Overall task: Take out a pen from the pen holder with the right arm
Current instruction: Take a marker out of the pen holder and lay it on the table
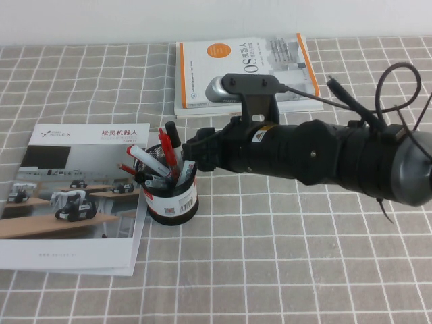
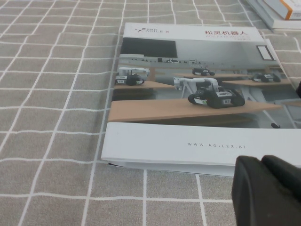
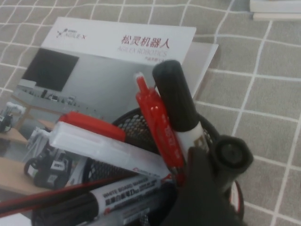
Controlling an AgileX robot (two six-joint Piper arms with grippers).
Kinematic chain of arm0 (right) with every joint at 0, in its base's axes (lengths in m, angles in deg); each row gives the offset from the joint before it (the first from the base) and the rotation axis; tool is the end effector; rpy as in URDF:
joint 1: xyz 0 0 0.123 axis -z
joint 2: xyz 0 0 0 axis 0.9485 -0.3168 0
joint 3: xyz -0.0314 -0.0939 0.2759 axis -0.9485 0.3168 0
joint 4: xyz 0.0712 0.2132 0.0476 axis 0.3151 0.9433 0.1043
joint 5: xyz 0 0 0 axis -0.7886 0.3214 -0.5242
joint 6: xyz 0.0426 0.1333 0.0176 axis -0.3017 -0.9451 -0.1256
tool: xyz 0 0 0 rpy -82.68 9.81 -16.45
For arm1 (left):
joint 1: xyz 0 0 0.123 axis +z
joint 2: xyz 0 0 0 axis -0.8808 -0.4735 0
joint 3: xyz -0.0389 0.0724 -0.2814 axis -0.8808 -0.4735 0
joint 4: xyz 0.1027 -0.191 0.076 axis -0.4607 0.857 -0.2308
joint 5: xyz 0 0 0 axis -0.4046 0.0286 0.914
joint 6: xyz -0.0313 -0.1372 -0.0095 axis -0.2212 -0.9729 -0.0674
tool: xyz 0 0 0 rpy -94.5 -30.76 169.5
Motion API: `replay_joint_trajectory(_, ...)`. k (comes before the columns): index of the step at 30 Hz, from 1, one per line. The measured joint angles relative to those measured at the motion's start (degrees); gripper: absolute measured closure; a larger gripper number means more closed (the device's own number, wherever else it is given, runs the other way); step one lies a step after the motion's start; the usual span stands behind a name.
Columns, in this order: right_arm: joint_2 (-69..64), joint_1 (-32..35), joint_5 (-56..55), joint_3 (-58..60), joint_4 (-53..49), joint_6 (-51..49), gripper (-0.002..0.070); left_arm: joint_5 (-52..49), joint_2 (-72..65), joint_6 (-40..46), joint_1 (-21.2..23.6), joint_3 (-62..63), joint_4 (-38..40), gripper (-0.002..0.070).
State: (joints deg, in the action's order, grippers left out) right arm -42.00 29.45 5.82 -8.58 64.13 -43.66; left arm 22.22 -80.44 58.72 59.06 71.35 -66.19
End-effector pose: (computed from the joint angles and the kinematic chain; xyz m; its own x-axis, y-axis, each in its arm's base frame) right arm 0.3267 0.3029 0.2373 -0.6630 0.0270 -0.7481 -0.4375 0.7969 0.4165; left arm 0.0690 -0.0067 0.1551 -0.3032 0.0275 -0.9525 0.0742 0.9972 0.0051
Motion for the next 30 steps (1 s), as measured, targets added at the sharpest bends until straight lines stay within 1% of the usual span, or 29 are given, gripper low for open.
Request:
replay_joint_trajectory(5, -1.1, -0.26, -0.67, 0.0, 0.29, 0.0, 0.0321, 0.0, 0.0, 0.0, 0.0, 0.0, 0.0, 0.0678)
replay_joint_trajectory(13, -1.94, -0.26, -0.88, -1.54, 0.53, 0.0, 0.034, 0.0, 0.0, 0.0, 0.0, 0.0, 0.0, 0.0678)
replay_joint_trajectory(16, -1.94, -0.26, -0.88, -1.64, 0.64, 0.0, 0.0379, 0.0, 0.0, 0.0, 0.0, 0.0, 0.0, 0.0678)
replay_joint_trajectory(23, -2.02, -0.26, -0.88, -1.81, 0.73, 0.0, 0.0522, 0.0, 0.0, 0.0, 0.0, 0.0, 0.0, 0.0678)
replay_joint_trajectory(25, -2.02, -0.26, -0.88, -1.91, 0.76, 0.0, 0.0552, 0.0, 0.0, 0.0, 0.0, 0.0, 0.0, 0.0678)
replay_joint_trajectory(26, -2.02, -0.26, -0.88, -1.94, 0.87, 0.0, 0.0561, 0.0, 0.0, 0.0, 0.0, 0.0, 0.0, 0.0678)
replay_joint_trajectory(30, -2.02, -0.48, -0.88, -2.04, 0.99, 1.57, 0.0563, 0.0, 0.0, 0.0, 0.0, 0.0, 0.0, 0.0678)
